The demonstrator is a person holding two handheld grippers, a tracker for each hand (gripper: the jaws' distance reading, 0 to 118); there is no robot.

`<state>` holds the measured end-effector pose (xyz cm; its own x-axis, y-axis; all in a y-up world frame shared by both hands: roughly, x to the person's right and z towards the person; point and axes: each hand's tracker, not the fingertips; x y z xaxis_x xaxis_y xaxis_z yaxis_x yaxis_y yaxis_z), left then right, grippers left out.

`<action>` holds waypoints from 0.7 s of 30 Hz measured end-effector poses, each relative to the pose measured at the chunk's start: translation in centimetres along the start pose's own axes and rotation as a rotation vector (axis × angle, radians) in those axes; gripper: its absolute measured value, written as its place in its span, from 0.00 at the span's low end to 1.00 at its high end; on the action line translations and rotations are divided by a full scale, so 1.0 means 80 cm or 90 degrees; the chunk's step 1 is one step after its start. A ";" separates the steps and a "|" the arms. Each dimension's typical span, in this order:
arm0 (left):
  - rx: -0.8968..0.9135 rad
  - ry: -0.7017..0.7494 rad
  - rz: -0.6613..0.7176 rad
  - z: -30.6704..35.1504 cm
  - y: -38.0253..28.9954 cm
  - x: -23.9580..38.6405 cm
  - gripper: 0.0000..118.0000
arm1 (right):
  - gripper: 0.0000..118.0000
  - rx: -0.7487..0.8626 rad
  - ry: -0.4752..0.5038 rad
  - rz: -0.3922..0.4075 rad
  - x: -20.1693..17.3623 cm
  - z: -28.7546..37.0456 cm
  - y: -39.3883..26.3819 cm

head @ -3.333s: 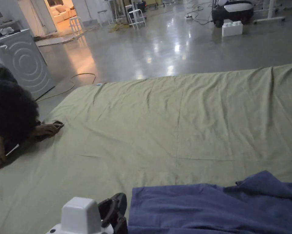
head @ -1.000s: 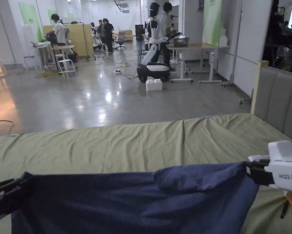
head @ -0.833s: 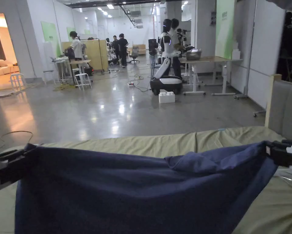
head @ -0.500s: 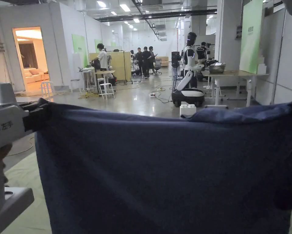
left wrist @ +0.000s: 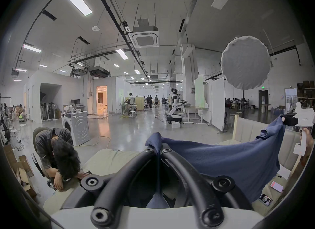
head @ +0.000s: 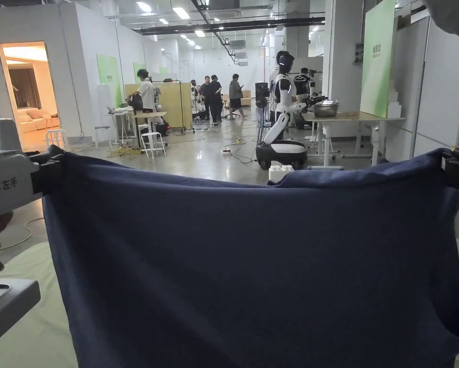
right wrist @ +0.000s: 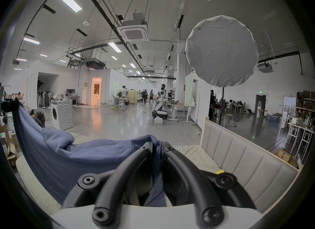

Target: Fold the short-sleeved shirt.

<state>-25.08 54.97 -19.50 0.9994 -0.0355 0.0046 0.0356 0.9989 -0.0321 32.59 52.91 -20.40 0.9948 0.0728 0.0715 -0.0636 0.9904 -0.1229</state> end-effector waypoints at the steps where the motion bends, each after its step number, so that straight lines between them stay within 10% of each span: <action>1: -0.002 0.002 -0.004 -0.008 -0.001 0.002 0.02 | 0.07 -0.002 0.000 -0.006 0.002 -0.004 0.000; 21: -0.044 0.044 -0.030 -0.191 0.003 0.009 0.02 | 0.06 0.071 0.002 0.088 -0.051 -0.199 0.058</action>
<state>-24.26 54.68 -34.80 0.9943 -0.0873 -0.0608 0.0808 0.9915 -0.1016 29.53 55.37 -37.05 0.9761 0.2095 0.0586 -0.2086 0.9778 -0.0203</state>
